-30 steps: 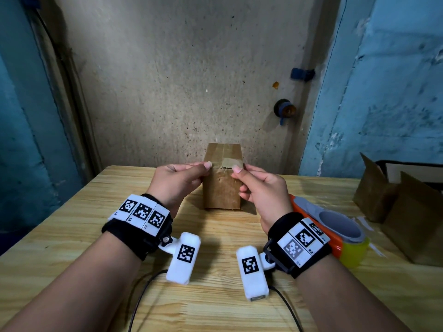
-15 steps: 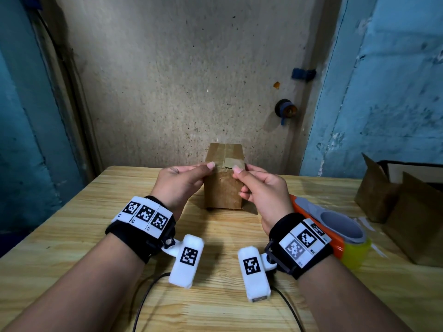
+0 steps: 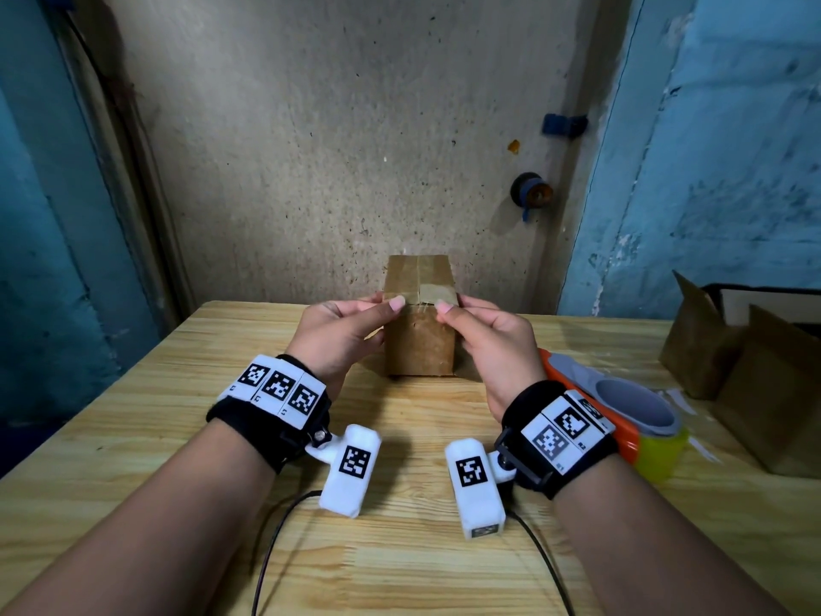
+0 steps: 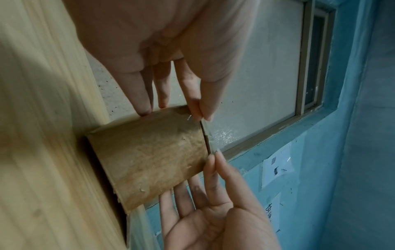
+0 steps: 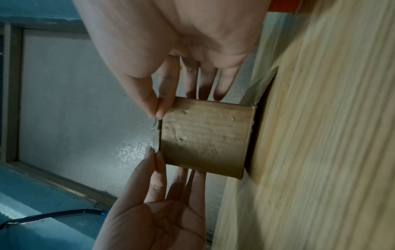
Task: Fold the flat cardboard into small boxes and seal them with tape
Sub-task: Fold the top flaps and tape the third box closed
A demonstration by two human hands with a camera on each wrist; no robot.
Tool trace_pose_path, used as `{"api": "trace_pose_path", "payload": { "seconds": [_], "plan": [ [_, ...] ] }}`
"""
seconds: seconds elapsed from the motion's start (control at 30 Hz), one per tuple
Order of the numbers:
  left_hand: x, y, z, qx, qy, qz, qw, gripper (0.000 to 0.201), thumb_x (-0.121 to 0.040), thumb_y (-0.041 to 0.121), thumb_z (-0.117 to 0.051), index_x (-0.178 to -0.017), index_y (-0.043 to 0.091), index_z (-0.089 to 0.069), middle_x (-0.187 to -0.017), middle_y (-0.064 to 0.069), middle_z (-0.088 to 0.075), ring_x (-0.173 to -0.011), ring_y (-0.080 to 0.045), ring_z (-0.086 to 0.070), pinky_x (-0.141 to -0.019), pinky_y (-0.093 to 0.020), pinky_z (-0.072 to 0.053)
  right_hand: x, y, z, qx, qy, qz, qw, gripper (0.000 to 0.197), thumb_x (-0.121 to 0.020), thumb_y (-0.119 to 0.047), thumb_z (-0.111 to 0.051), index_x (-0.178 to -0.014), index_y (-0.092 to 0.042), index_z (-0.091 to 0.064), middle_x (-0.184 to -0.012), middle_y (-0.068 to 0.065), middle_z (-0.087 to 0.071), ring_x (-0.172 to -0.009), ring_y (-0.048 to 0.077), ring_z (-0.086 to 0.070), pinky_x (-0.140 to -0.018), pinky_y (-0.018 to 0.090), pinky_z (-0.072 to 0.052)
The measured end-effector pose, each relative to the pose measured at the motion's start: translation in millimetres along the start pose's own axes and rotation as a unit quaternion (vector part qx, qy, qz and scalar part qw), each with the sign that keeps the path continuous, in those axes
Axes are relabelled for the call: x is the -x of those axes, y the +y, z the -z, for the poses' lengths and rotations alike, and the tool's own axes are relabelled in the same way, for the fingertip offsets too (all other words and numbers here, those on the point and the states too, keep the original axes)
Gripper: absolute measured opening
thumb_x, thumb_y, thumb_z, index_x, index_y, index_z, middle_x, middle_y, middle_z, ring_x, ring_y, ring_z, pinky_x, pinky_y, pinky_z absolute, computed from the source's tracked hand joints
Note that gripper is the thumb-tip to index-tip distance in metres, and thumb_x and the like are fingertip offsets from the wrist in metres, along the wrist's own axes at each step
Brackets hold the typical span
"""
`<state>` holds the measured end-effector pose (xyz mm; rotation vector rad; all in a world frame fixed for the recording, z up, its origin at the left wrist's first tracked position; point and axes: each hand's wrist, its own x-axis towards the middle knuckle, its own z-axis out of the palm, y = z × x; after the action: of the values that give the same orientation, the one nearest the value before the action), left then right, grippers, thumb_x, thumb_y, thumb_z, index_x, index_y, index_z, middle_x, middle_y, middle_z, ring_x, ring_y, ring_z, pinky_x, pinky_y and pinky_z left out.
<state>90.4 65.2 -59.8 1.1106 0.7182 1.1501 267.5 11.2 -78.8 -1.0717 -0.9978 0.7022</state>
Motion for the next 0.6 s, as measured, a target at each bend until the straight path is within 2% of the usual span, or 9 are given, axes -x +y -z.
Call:
{"api": "trace_pose_path", "payload": {
  "seconds": [0.13, 0.23, 0.33, 0.43, 0.5, 0.53, 0.6],
  "plan": [
    [-0.1, -1.4, 1.1, -0.004, -0.006, -0.004, 1.0, 0.032, -0.063, 0.025, -0.088, -0.083, 0.004, -0.074, -0.118, -0.006, -0.075, -0.125, -0.007, -0.061, -0.098, -0.032, -0.051, -1.2, 2.3, 2.6, -0.013, -0.011, -0.015, 1.0, 0.016, -0.084, -0.032, -0.085, -0.089, -0.016, -0.086, -0.134, -0.007, -0.068, -0.128, 0.011, -0.063, -0.118, 0.047, -0.044],
    [-2.8, -4.3, 2.2, -0.012, -0.003, -0.01, 1.0, 0.027, -0.069, 0.021, -0.087, -0.083, 0.002, -0.073, -0.108, -0.001, -0.078, -0.124, -0.004, -0.061, -0.091, -0.028, -0.052, 0.9, 0.8, 1.1, 0.008, -0.014, -0.018, 1.0, 0.038, -0.069, -0.054, -0.085, -0.089, -0.021, -0.086, -0.136, -0.006, -0.069, -0.13, 0.012, -0.061, -0.118, 0.048, -0.042],
    [-4.3, -5.9, 2.8, -0.017, -0.007, -0.015, 1.0, 0.025, -0.076, 0.015, -0.084, -0.087, -0.002, -0.07, -0.094, 0.005, -0.079, -0.123, -0.001, -0.06, -0.089, -0.026, -0.052, 0.7, 2.2, 1.0, 0.022, -0.009, -0.028, 0.999, 0.044, -0.064, -0.059, -0.083, -0.088, -0.022, -0.085, -0.134, -0.004, -0.07, -0.132, 0.011, -0.06, -0.117, 0.048, -0.042],
    [-5.3, -7.5, 4.7, -0.023, -0.008, -0.02, 1.0, 0.044, -0.075, 0.016, -0.083, -0.102, -0.015, -0.067, -0.088, 0.011, -0.079, -0.123, 0.001, -0.059, -0.098, -0.029, -0.049, 0.1, 2.6, 4.5, 0.01, -0.024, -0.039, 0.999, 0.038, -0.068, -0.049, -0.086, -0.088, -0.016, -0.085, -0.131, -0.002, -0.072, -0.129, 0.014, -0.064, -0.114, 0.047, -0.048],
    [-5.5, -8.4, 5.9, -0.034, -0.007, -0.025, 0.999, 0.052, -0.077, 0.014, -0.083, -0.109, -0.022, -0.063, -0.087, 0.013, -0.078, -0.123, 0.001, -0.059, -0.099, -0.029, -0.048, -1.0, 1.9, 8.0, -0.014, -0.043, -0.061, 0.997, 0.024, -0.081, -0.029, -0.086, -0.09, -0.007, -0.084, -0.128, 0.0, -0.074, -0.119, 0.015, -0.07, -0.11, 0.046, -0.052],
    [-5.9, -8.7, 6.6, -0.041, -0.008, -0.029, 0.999, 0.056, -0.075, 0.014, -0.084, -0.11, -0.024, -0.061, -0.088, 0.012, -0.079, -0.123, 0.0, -0.059, -0.099, -0.028, -0.049, -1.0, 0.4, 9.3, -0.022, -0.047, -0.071, 0.996, 0.017, -0.086, -0.02, -0.084, -0.091, -0.003, -0.082, -0.124, 0.0, -0.076, -0.113, 0.014, -0.073, -0.108, 0.044, -0.053],
    [-6.5, -8.8, 8.1, -0.05, -0.008, -0.035, 0.998, 0.064, -0.069, 0.018, -0.086, -0.11, -0.024, -0.061, -0.086, 0.011, -0.079, -0.12, 0.004, -0.061, -0.094, -0.025, -0.05, -1.6, 0.3, 10.5, -0.015, -0.047, -0.077, 0.996, 0.014, -0.088, -0.016, -0.082, -0.09, -0.002, -0.082, -0.121, -0.002, -0.077, -0.111, 0.013, -0.074, -0.107, 0.043, -0.054]
  ]
}}
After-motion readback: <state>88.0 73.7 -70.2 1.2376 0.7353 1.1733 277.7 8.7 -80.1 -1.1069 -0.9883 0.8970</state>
